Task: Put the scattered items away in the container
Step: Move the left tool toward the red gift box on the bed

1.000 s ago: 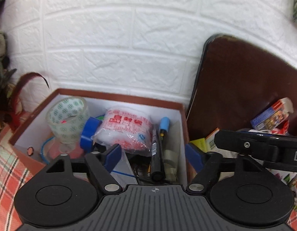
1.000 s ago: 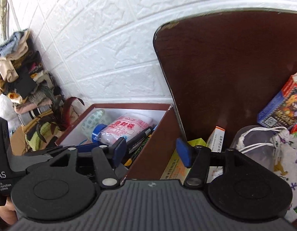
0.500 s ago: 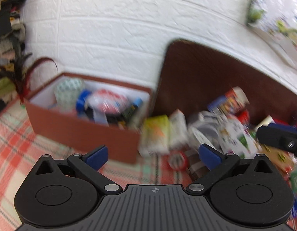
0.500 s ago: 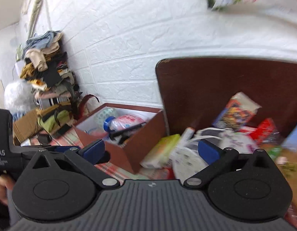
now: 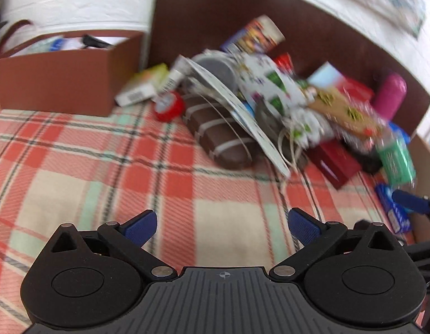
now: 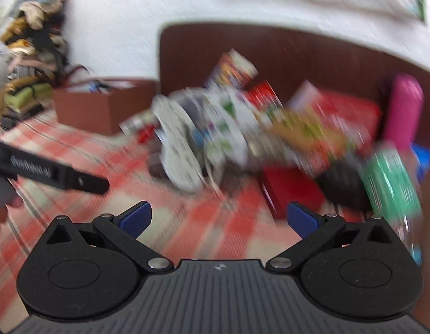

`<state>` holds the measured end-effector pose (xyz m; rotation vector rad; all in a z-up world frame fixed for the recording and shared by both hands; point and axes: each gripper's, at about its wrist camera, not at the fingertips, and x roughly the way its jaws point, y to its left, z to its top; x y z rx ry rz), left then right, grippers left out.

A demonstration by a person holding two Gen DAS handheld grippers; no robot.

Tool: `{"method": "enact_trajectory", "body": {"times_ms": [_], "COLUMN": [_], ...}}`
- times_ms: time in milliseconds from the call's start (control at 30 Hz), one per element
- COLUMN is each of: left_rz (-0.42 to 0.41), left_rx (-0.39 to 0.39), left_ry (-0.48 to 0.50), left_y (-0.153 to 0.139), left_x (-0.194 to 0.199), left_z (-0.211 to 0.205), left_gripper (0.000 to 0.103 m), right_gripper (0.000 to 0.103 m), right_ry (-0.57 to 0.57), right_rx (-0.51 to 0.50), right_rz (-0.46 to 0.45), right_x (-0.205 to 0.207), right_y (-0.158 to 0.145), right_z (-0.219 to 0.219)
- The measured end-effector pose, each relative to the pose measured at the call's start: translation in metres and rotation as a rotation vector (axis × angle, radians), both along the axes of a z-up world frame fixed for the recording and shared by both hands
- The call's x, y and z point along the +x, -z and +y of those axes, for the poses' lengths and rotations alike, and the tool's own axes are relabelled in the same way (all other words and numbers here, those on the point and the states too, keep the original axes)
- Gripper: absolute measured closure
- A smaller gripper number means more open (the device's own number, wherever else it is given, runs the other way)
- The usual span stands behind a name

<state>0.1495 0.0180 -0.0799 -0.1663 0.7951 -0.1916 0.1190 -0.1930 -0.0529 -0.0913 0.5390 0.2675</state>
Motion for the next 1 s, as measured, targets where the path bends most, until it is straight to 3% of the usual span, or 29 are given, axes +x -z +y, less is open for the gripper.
{"method": "enact_trajectory", "body": {"times_ms": [133, 300, 433, 700, 867, 933, 1000], "left_rz": [0.0, 0.007, 0.016, 0.055, 0.082, 0.091, 0.092], "left_rx": [0.01, 0.03, 0.066, 0.065, 0.054, 0.04, 0.032], "left_ry": [0.027, 0.044, 0.075, 0.102, 0.112, 0.108, 0.108], "left_y": [0.003, 0.005, 0.011, 0.02, 0.024, 0.024, 0.023], "left_x": [0.007, 0.021, 0.034, 0.053, 0.058, 0.059, 0.058], "left_z": [-0.016, -0.032, -0.046, -0.055, -0.055, -0.053, -0.052], "left_gripper": [0.0, 0.0, 0.001, 0.007, 0.008, 0.008, 0.008], "right_gripper": [0.0, 0.0, 0.0, 0.001, 0.011, 0.024, 0.025], "right_ry": [0.077, 0.104, 0.105, 0.126, 0.112, 0.113, 0.111], "right_rx": [0.014, 0.01, -0.019, -0.052, -0.031, -0.034, -0.025], "right_rz": [0.04, 0.027, 0.02, 0.016, 0.054, 0.071, 0.081], "right_x": [0.0, 0.011, 0.029, 0.08, 0.108, 0.112, 0.111], "right_y": [0.019, 0.025, 0.031, 0.043, 0.054, 0.056, 0.057], "right_z": [-0.02, -0.03, -0.033, -0.046, -0.049, -0.049, -0.05]}}
